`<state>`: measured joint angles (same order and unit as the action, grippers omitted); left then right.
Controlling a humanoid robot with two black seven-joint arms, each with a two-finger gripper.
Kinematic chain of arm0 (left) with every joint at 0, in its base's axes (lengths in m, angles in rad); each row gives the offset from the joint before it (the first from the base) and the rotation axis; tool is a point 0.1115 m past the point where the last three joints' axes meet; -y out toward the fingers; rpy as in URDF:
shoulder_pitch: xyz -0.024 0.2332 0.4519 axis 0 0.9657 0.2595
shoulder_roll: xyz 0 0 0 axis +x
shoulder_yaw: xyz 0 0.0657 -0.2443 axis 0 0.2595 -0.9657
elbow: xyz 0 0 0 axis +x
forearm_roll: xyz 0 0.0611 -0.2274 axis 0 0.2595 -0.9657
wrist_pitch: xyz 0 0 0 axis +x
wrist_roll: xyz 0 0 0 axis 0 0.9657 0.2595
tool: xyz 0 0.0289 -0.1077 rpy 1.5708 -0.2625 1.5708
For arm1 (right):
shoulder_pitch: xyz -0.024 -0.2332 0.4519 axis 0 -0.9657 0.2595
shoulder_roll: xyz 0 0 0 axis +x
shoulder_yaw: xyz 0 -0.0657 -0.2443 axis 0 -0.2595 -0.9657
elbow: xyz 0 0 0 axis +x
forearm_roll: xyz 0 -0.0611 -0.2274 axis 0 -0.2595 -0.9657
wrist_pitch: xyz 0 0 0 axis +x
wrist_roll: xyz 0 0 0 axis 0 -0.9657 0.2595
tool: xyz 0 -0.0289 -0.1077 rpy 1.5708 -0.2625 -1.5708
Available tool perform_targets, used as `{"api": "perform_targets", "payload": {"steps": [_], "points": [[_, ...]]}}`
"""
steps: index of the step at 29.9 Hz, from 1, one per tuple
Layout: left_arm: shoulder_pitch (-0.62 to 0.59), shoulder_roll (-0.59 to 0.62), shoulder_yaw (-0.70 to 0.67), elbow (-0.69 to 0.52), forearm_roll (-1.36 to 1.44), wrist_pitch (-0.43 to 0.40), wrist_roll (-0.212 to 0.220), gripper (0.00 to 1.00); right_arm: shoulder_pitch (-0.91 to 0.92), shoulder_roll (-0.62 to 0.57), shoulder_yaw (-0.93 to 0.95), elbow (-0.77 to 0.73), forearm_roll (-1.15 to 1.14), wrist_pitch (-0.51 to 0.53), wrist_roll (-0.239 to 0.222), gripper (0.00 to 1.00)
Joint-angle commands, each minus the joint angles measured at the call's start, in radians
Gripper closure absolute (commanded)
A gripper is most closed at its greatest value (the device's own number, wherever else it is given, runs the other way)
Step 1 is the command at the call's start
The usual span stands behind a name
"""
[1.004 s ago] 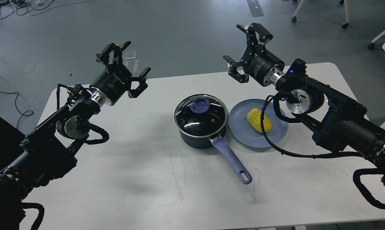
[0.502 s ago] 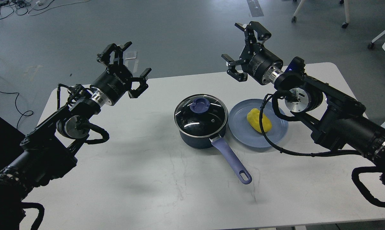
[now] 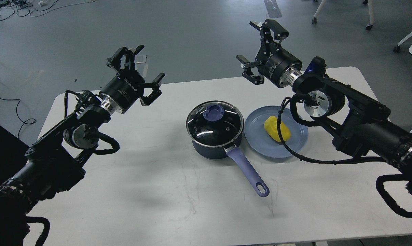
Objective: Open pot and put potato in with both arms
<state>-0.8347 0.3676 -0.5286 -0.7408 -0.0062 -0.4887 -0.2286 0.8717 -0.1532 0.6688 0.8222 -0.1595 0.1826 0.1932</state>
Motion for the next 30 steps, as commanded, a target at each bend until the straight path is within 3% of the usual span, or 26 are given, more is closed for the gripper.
{"api": "perform_targets", "payload": {"steps": [1, 22, 25, 27, 30], "points": [[0.0, 0.004, -0.001, 0.0, -0.002, 0.0, 0.002, 0.02, 0.0, 0.003, -0.006, -0.002, 0.0, -0.002, 0.0, 0.0], [-0.003, -0.003, 0.001, 0.0, 0.015, 0.002, -0.006, 0.02, 0.001, -0.003, 0.003, -0.002, 0.0, -0.005, 0.0, 0.0], [-0.012, 0.001, -0.001, -0.003, 0.066, 0.061, -0.015, 0.02, 0.001, -0.006, 0.017, -0.002, 0.0, -0.006, 0.0, 0.0], [-0.024, 0.002, -0.002, -0.003, 0.156, 0.11, -0.055, 0.02, -0.002, -0.006, 0.026, -0.003, 0.0, -0.009, 0.0, 0.0], [-0.053, -0.001, -0.002, -0.029, 0.372, 0.209, -0.185, 0.02, -0.003, -0.011, 0.05, -0.021, 0.001, -0.009, 0.0, 0.0]]}}
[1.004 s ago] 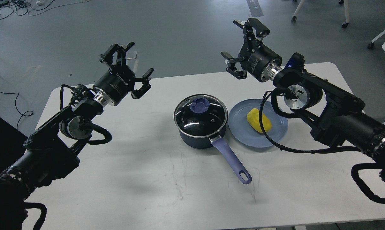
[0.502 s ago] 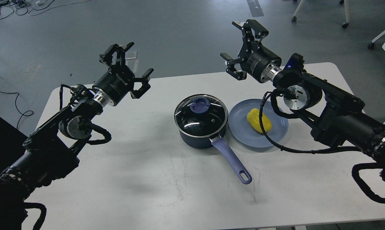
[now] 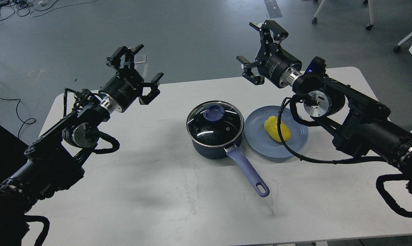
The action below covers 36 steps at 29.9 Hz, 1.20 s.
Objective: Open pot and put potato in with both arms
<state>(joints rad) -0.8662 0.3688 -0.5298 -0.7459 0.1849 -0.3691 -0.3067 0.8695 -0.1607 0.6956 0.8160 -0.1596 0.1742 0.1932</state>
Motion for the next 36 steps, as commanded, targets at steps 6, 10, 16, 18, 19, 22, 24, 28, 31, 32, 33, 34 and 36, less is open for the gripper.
{"api": "perform_targets", "payload": {"steps": [6, 10, 16, 18, 19, 22, 24, 28, 31, 32, 33, 34, 36], "points": [[-0.022, 0.007, 0.007, -0.203, 0.483, 0.379, -0.18, 0.02, -0.003, -0.019, 0.048, -0.029, 0.003, -0.001, -0.001, 0.0], [-0.022, 0.002, 0.005, -0.227, 0.706, 0.473, -0.182, 0.02, -0.009, -0.025, 0.056, -0.029, 0.005, -0.001, 0.0, 0.0], [-0.033, -0.017, 0.033, -0.265, 1.022, 0.588, -0.182, 0.02, -0.021, -0.046, 0.076, -0.029, 0.008, -0.002, 0.0, 0.0], [-0.075, -0.021, 0.123, -0.265, 1.105, 0.591, -0.182, 0.02, -0.024, -0.06, 0.084, -0.029, 0.011, -0.002, 0.0, 0.0], [-0.088, -0.021, 0.155, -0.265, 1.126, 0.593, -0.182, 0.02, -0.026, -0.062, 0.085, -0.029, 0.011, -0.002, 0.0, 0.0], [-0.131, -0.021, 0.261, -0.265, 1.193, 0.619, -0.182, 0.02, -0.03, -0.071, 0.102, -0.029, 0.011, -0.002, 0.0, 0.0], [-0.155, -0.019, 0.315, -0.263, 1.226, 0.63, -0.182, 0.02, -0.032, -0.082, 0.108, -0.031, 0.014, -0.001, -0.003, 0.0], [-0.174, -0.021, 0.324, -0.25, 1.259, 0.631, -0.182, 0.02, -0.033, -0.105, 0.108, -0.032, 0.018, 0.007, -0.038, 0.0], [-0.171, -0.021, 0.324, -0.25, 1.298, 0.633, -0.182, 0.02, -0.04, -0.123, 0.102, -0.072, 0.018, 0.05, -0.066, 0.0], [-0.168, -0.021, 0.324, -0.25, 1.32, 0.634, -0.182, 0.02, -0.041, -0.126, 0.101, -0.095, 0.018, 0.098, -0.067, 0.0], [-0.166, -0.021, 0.324, -0.25, 1.334, 0.636, -0.182, 0.02, -0.044, -0.128, 0.102, -0.104, 0.018, 0.126, -0.067, 0.0], [-0.163, -0.021, 0.326, -0.25, 1.346, 0.639, -0.182, 0.02, -0.044, -0.131, 0.104, -0.113, 0.018, 0.152, -0.067, 0.0], [-0.158, -0.022, 0.33, -0.25, 1.384, 0.653, -0.182, 0.02, -0.049, -0.148, 0.108, -0.124, 0.02, 0.188, -0.066, 0.0]]}}
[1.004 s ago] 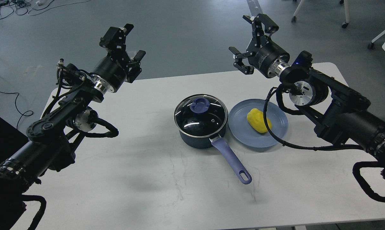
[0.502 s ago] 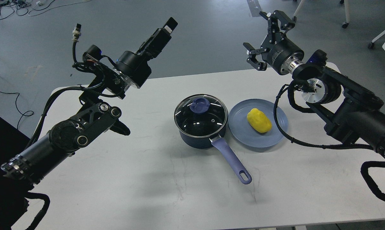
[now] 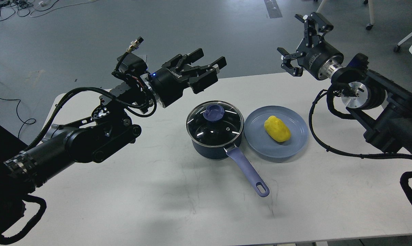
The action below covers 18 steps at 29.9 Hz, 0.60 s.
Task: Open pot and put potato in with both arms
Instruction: 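Move the left gripper over the pot and lower it to the lid knob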
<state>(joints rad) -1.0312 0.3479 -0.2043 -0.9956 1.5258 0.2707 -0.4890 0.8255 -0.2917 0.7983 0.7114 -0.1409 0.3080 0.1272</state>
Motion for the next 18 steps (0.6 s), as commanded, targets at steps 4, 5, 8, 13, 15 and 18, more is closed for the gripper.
{"api": "perform_targets", "payload": {"steps": [4, 5, 8, 13, 15, 18], "points": [[0.008, -0.006, 0.039, 0.0, 0.077, 0.033, 0.0, 0.02, -0.005, -0.032, 0.007, -0.021, 0.018, 0.056, 0.0, 0.0], [0.006, -0.013, 0.042, 0.0, 0.079, 0.035, 0.0, 0.02, -0.005, -0.037, 0.007, -0.02, 0.026, 0.056, 0.0, 0.0], [0.006, -0.055, 0.063, 0.009, 0.115, 0.05, 0.0, 0.02, -0.005, -0.052, 0.007, -0.024, 0.059, 0.056, 0.0, 0.0], [0.01, -0.086, 0.104, 0.072, 0.275, 0.076, 0.0, 0.02, -0.005, -0.063, 0.007, -0.073, 0.078, 0.056, 0.0, 0.0], [0.01, -0.093, 0.112, 0.087, 0.286, 0.076, 0.0, 0.02, -0.005, -0.072, 0.007, -0.098, 0.078, 0.056, 0.0, 0.0], [0.01, -0.112, 0.114, 0.101, 0.284, 0.076, 0.0, 0.02, -0.006, -0.087, 0.007, -0.11, 0.083, 0.054, 0.0, 0.0]]}}
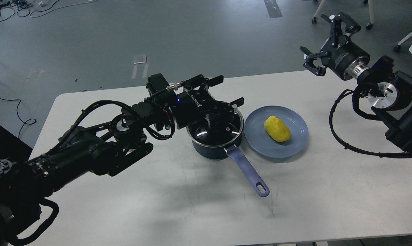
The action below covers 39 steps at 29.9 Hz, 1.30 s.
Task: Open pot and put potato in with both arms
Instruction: 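Move the left gripper over the pot and lower it to the lid knob, then close the left gripper on the blue lid knob and lift the lid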
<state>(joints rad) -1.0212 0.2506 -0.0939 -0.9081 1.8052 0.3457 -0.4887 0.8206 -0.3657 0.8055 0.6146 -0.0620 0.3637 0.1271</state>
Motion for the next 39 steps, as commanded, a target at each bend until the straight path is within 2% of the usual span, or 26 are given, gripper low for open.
{"api": "perform_targets", "payload": {"steps": [1, 6, 39], "points": [[0.0, -0.022, 0.003, 0.026, 0.006, 0.002, 0.0, 0.02, -0.003, -0.024, 0.0, -0.013, 0.004, -0.002, 0.0, 0.0], [0.012, -0.039, 0.014, 0.078, 0.008, 0.015, 0.0, 0.02, -0.015, -0.044, 0.0, -0.01, 0.027, -0.002, 0.0, 0.0], [0.098, -0.037, 0.046, 0.167, 0.008, 0.032, 0.0, 0.02, -0.028, -0.053, -0.003, -0.006, 0.031, -0.015, 0.008, 0.0]]}}
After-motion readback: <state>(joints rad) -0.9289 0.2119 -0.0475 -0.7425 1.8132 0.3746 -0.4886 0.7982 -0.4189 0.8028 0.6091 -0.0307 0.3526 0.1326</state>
